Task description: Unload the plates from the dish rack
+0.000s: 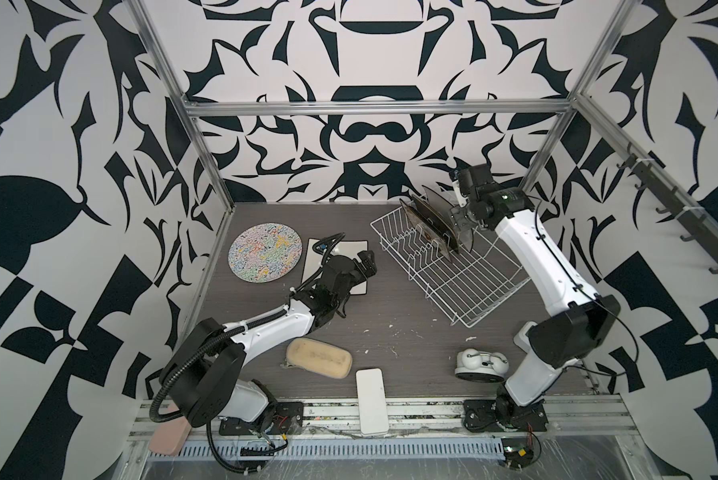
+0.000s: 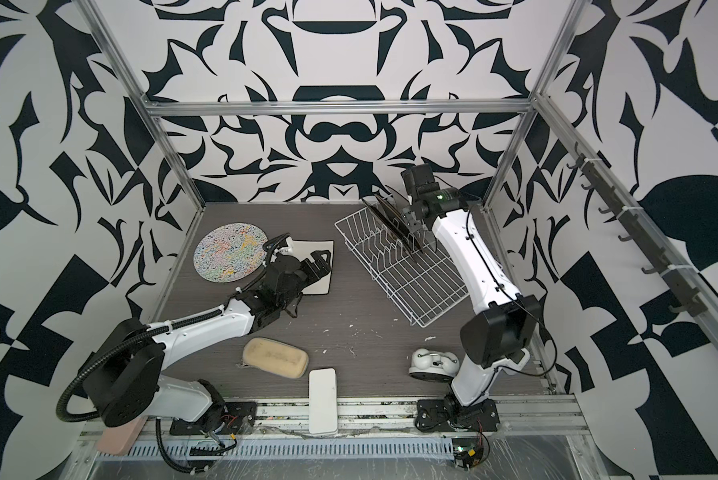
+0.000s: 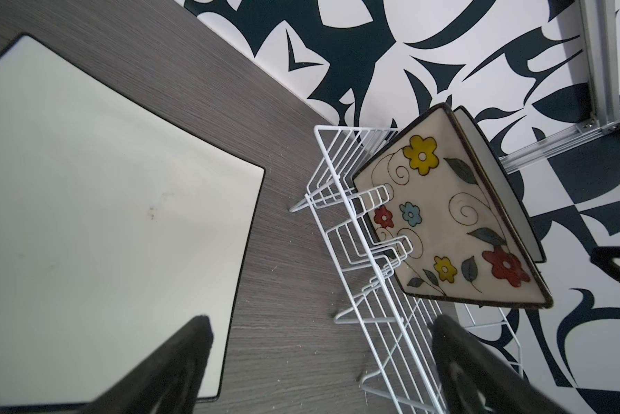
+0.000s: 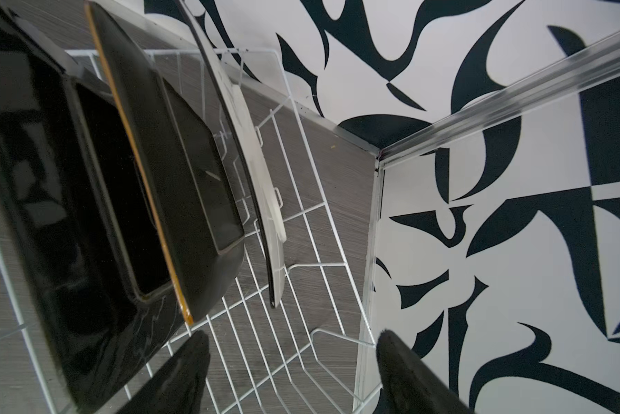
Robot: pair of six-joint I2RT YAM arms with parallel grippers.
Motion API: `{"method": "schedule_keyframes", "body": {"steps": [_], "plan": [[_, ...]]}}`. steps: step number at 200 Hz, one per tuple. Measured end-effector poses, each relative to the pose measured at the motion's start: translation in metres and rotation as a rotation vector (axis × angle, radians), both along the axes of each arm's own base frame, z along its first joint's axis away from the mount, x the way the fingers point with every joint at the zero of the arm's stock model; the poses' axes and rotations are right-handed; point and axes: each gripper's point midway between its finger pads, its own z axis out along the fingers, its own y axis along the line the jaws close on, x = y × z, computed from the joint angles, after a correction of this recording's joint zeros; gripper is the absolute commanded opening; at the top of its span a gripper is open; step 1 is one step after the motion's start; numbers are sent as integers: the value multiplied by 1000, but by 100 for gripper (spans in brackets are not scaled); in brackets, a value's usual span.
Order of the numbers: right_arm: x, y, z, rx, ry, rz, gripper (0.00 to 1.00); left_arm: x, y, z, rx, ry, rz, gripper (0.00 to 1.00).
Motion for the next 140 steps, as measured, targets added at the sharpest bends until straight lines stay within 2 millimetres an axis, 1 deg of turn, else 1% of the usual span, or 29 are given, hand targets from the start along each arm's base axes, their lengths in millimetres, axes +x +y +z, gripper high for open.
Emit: {"method": "schedule_keyframes", "body": {"steps": [12,47,67,93,119,140], "plan": [[9,0,0,2,9,-4,78,3,0,0,-20,3,-7,100],[31,9,2,8,21,5,77,12,-3,-5,-83,27,-36,99],[44,14,-3,6,41,14,78,14,-4,-9,-110,45,-45,99],[55,18,-21,-14,91,24,79,16,-5,-7,-144,48,-52,99],[58,17,-43,-52,155,37,78,17,-7,-5,-169,53,-57,99],[59,15,-51,-84,183,57,75,17,-7,-4,-194,52,-57,99]]}}
